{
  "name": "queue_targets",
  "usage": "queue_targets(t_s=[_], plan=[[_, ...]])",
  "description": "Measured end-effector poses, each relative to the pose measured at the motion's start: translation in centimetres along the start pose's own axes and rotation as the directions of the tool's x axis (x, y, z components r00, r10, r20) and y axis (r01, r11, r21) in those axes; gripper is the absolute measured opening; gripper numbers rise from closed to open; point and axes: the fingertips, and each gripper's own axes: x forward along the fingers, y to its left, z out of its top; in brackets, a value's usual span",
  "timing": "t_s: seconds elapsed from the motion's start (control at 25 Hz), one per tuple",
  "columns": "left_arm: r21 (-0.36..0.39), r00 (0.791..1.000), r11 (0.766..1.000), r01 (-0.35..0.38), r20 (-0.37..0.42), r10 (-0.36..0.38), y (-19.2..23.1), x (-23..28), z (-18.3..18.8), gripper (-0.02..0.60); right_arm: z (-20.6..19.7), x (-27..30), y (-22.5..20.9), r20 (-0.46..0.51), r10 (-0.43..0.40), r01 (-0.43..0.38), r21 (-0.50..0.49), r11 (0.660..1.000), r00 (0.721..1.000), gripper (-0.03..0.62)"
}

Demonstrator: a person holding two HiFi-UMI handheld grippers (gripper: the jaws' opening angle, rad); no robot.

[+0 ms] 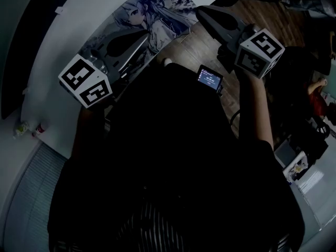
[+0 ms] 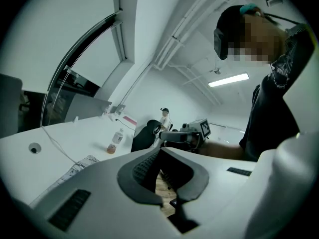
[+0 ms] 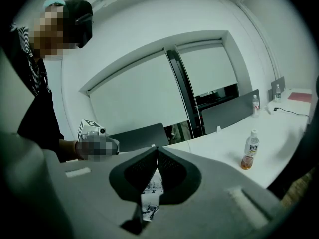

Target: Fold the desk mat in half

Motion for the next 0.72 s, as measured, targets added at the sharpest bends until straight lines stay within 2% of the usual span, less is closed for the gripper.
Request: queue_targets(t_s=[0.24, 0.52, 0.72], plan=[[-0.004, 0.999, 0.999, -0.053, 0.003, 0.053, 0.6, 0.1, 0.5, 0.000, -0.3, 0.6, -1.7, -0.029, 0.027, -0.026, 0.023, 0.999, 0.999, 0.003], [-0.053, 0.991, 0.990, -0.129, 0.013, 0.130, 1.3, 3.3, 1.6, 0.000, 0.2, 1.5, -6.8, -0.014, 0.092, -0.091, 0.036, 0.995, 0.996, 0.003], [-0.094, 0.981, 0.977, -0.192, -0.002, 0.193, 2.3, 6.0, 0.6, 0.000, -2.1, 1.7, -11.2, -0.024, 0.128, -0.126, 0.079, 0.989, 0.991, 0.003]])
